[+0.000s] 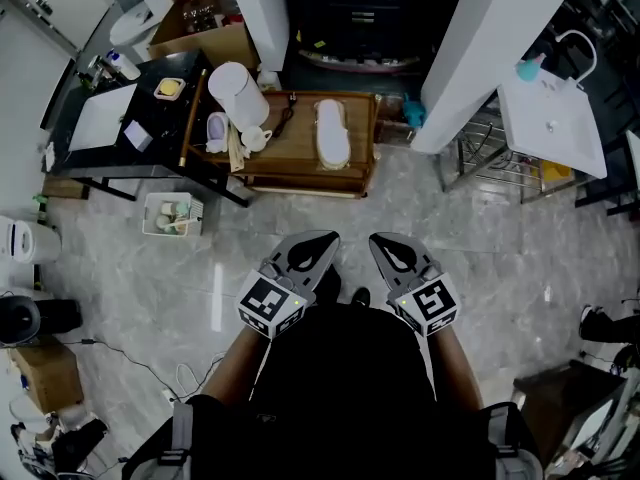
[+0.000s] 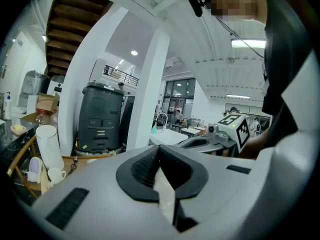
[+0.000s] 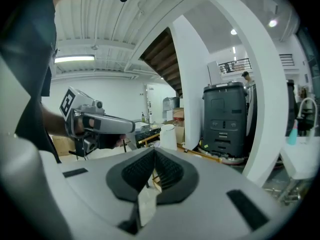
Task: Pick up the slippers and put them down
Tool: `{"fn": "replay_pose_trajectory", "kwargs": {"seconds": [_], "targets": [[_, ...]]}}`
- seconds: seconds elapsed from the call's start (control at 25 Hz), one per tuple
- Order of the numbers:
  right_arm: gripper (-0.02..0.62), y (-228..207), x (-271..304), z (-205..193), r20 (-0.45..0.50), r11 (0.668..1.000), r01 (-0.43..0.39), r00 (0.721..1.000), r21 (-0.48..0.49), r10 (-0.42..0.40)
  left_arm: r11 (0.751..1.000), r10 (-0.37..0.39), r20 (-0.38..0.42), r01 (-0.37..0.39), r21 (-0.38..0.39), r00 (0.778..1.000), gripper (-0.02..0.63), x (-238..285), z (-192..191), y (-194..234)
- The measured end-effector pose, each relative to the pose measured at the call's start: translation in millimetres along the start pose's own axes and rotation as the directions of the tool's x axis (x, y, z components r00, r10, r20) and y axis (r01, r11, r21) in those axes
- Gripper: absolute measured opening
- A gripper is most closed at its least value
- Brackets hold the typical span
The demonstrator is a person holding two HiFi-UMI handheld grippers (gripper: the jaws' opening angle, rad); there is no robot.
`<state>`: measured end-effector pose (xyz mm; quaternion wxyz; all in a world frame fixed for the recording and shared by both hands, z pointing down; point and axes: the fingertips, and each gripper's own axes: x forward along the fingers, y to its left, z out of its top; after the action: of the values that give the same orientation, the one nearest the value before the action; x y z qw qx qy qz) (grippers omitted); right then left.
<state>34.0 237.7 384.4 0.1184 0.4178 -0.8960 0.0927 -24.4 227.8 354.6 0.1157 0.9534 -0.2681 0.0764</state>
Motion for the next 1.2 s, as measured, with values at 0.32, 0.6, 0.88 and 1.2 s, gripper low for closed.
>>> {"fn": "replay_pose_trajectory", "kwargs": {"seconds": [0.32,0.6,0.88,1.2], "targets": [[0.009,-31,59,14,-0.048,1.0,0.021,0.999,-0.016,-0.022,0.999,-0.03,-0.006,0.03,-0.032,1.0,0.011,27,7,68],[0.009,-53,107,25,-0.061,0.997,0.063,0.996,-0.034,-0.065,0.996,-0.084,-0.007,0.084,-0.02,0.996,0.012,49,16,117],[0.009,-65,137,28,-0.047,0.993,0.12,0.992,-0.021,-0.121,0.992,-0.124,-0.021,0.125,0.007,0.992,0.012,56,17,153],[0.009,-66,147,21,-0.071,0.991,0.135,0.988,-0.009,-0.136,0.99,-0.136,-0.036,0.135,-0.027,0.99,0.011,56,11,166]]}}
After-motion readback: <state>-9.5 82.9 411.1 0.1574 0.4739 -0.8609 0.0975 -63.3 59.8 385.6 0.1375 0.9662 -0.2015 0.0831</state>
